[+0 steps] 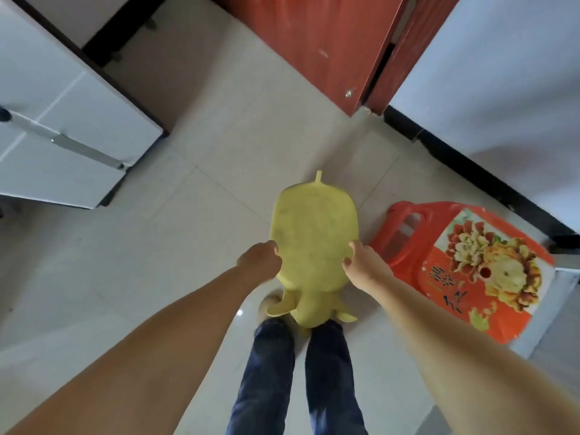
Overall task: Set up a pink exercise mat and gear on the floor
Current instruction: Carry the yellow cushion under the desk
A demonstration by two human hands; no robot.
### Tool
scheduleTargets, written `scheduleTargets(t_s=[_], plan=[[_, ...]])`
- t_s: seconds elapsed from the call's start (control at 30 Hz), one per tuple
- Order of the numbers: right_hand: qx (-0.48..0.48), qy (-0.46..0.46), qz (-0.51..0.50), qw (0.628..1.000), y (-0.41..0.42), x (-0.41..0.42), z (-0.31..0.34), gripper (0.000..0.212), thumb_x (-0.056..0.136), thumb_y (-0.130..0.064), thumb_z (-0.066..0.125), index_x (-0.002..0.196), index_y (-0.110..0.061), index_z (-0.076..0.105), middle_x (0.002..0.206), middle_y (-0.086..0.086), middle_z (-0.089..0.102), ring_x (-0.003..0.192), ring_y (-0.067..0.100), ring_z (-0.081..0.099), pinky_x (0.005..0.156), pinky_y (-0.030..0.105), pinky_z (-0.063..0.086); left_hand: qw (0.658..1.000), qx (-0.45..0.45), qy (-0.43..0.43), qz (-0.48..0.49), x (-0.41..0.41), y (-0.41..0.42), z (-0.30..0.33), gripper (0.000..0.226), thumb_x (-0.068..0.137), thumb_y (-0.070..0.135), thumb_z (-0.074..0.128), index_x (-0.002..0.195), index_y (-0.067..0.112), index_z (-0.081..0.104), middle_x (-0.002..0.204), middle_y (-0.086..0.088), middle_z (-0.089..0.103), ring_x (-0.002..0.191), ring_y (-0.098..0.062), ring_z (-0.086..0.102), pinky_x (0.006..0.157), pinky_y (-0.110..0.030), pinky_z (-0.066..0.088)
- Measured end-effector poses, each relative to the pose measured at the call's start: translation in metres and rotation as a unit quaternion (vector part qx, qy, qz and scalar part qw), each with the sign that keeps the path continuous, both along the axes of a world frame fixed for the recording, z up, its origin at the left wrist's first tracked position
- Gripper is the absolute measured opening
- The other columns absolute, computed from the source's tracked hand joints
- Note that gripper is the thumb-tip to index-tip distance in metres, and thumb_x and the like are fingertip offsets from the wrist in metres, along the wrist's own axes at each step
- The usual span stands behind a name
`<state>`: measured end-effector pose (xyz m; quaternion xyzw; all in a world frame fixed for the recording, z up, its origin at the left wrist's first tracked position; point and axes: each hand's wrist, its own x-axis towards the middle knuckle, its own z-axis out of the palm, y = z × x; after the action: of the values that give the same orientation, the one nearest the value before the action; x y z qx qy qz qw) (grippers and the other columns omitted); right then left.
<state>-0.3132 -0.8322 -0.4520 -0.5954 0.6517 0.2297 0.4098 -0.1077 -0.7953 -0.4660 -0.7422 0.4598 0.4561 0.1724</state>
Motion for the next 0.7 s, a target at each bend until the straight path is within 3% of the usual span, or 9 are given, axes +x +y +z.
scheduleTargets(t_s=[0.1,0.2,0.3,0.47,0.57,0.7], plan=[[0.007,-0.005,-0.034,0.999,-0.009,0.003,-0.076,0.05,0.098,-0.022,0.04,0.146,-0.013,0.028,0.142,0.015,0.041,0.123,0.034,0.051,0.097,0.043,0.045,0.998,0.027,-0.005,0.054,-0.01,-0.001,-0.073,0.052,0.093,0.016,0.041,0.144,0.014,0.032,0.138,-0.012,0.046,0.119,-0.031,0.052,0.086,-0.036,0.044],[-0.017,-0.001,-0.085,0.996,-0.017,-0.002,-0.121,0.054,0.098,-0.019,0.043,0.147,-0.011,0.025,0.147,0.015,0.035,0.131,0.034,0.043,0.101,0.043,0.04,0.989,0.023,-0.014,0.142,-0.013,-0.01,-0.114,0.055,0.092,0.013,0.043,0.144,0.011,0.027,0.139,-0.015,0.039,0.119,-0.036,0.05,0.085,-0.038,0.044],[-0.016,0.005,-0.137,0.99,-0.019,-0.012,-0.162,0.059,0.096,-0.019,0.046,0.149,-0.01,0.022,0.149,0.015,0.031,0.134,0.035,0.039,0.106,0.044,0.036,0.974,0.01,0.002,0.228,-0.012,-0.018,-0.151,0.064,0.089,0.011,0.042,0.149,0.015,0.02,0.143,-0.015,0.035,0.121,-0.038,0.049,0.095,-0.043,0.047],[0.011,-0.035,-0.267,0.963,-0.027,-0.017,-0.192,0.06,0.093,-0.018,0.048,0.147,-0.011,0.023,0.145,0.016,0.043,0.131,0.035,0.044,0.104,0.038,0.038,0.927,0.002,0.084,0.365,-0.007,-0.026,-0.182,0.066,0.086,0.014,0.043,0.148,0.025,0.021,0.134,-0.008,0.048,0.114,-0.033,0.052,0.096,-0.046,0.049],[0.043,-0.045,-0.368,0.928,-0.036,-0.012,-0.199,0.062,0.093,-0.024,0.048,0.147,-0.011,0.022,0.143,0.014,0.046,0.125,0.034,0.049,0.1,0.039,0.043,0.894,0.003,0.115,0.434,-0.008,-0.028,-0.187,0.071,0.083,0.009,0.042,0.148,0.028,0.021,0.129,-0.006,0.049,0.109,-0.03,0.052,0.087,-0.041,0.049],[0.064,-0.037,-0.387,0.919,-0.04,-0.009,-0.199,0.058,0.093,-0.026,0.046,0.145,-0.012,0.024,0.141,0.012,0.046,0.123,0.033,0.049,0.102,0.047,0.045,0.849,0.008,0.146,0.508,-0.012,-0.029,-0.188,0.075,0.076,0.006,0.038,0.145,0.031,0.022,0.131,-0.008,0.045,0.11,-0.031,0.051,0.082,-0.041,0.047]])
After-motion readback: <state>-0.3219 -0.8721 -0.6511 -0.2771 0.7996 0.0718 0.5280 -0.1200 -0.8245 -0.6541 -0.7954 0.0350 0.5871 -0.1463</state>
